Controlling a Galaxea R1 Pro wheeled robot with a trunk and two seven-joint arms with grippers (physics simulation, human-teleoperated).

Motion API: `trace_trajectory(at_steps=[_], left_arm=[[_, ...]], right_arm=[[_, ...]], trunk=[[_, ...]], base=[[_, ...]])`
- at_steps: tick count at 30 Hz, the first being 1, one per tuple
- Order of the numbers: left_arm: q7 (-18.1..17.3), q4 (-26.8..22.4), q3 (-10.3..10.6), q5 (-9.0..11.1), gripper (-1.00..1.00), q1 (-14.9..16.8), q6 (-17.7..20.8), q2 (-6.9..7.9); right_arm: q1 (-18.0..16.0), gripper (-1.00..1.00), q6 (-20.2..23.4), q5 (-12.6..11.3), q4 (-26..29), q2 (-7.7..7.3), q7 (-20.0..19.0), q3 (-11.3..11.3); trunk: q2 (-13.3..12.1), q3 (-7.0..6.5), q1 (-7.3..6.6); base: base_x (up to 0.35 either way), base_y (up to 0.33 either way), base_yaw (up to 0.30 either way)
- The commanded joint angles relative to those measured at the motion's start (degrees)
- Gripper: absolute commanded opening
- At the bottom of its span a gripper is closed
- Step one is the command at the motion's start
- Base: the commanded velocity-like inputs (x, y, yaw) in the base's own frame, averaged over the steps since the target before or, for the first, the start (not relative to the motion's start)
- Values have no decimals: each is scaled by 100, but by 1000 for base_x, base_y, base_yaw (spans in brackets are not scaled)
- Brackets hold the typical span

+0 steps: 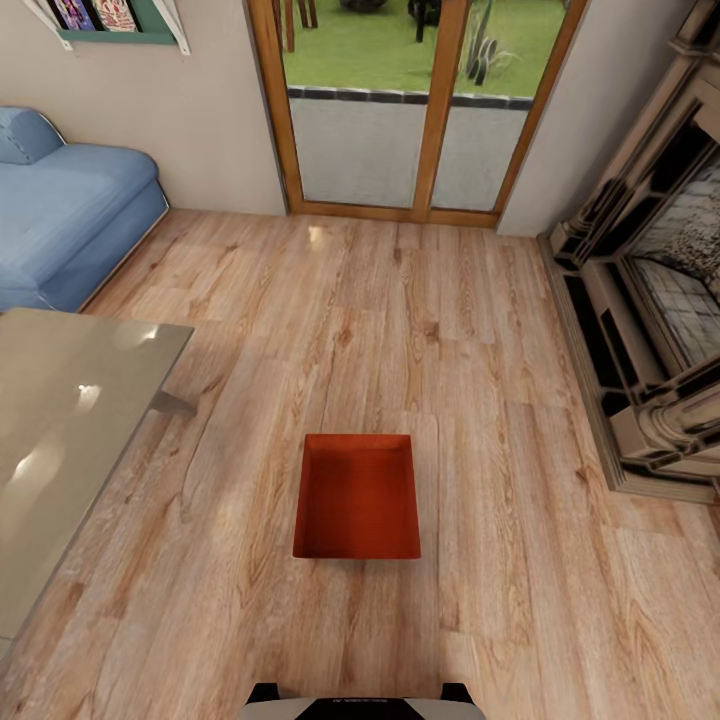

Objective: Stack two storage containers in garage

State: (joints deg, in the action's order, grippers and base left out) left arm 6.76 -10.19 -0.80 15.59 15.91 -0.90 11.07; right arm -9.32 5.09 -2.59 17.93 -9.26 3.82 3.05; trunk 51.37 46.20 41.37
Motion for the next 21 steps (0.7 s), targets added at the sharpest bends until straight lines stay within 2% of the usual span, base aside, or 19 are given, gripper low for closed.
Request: trace_trajectory(at_steps=[1, 3, 4, 6, 10, 12, 13, 14, 15, 17, 18, 21], left_arm=[[3, -139, -9, 181, 100, 0, 5, 99], [6, -473, -14, 461, 100, 5, 136, 271], [9, -568, -14, 519, 100, 9, 202, 308], [35, -1003, -16, 671, 100, 26, 637, 452], [79, -1518, -22, 744, 100, 54, 1293, 567], [187, -1791, -24, 764, 100, 78, 1659, 585], [230, -1828, -25, 769, 100, 84, 1716, 582], [279, -1851, -25, 774, 100, 92, 1762, 580], [389, -1880, -27, 787, 100, 113, 1829, 571], [499, -1904, -26, 797, 100, 169, 1872, 552], [579, -1916, -26, 805, 100, 266, 1898, 532], [649, -1910, -30, 814, 100, 453, 1921, 502]], right_arm=[[-24, 100, 109, -53, 57, -168, 9, 70], [-76, 100, 195, -76, 194, -419, 10, 139], [-87, 100, 207, -81, 243, -461, 10, 150], [-113, 100, 253, -93, 552, -573, 9, 177], [-127, 100, 533, -93, 1059, -592, 8, 190], [-197, 100, 974, -101, 1450, -565, 22, 194], [-252, 100, 1077, -102, 1520, -541, 26, 194], [-326, 100, 1169, -106, 1575, -498, 32, 193], [-525, 100, 1312, -110, 1641, -345, 54, 194], [-772, 100, 1396, -113, 1650, -139, 107, 195], [-1040, 100, 1425, -115, 1577, 62, 203, 195], [-1464, 100, 1314, -114, 1300, 318, 407, 196]], trunk=[[3, 3, 0], [3, 3, 0], [3, 3, 0], [3, 3, 0], [3, 3, 0], [3, 3, 0], [3, 3, 0], [3, 3, 0], [3, 3, 0], [3, 3, 0], [3, 3, 0], [3, 3, 0]], base=[[0, 0, 0], [0, 0, 0], [0, 0, 0], [0, 0, 0], [0, 0, 0], [0, 0, 0], [0, 0, 0], [0, 0, 0], [0, 0, 0], [0, 0, 0], [0, 0, 0], [0, 0, 0]])
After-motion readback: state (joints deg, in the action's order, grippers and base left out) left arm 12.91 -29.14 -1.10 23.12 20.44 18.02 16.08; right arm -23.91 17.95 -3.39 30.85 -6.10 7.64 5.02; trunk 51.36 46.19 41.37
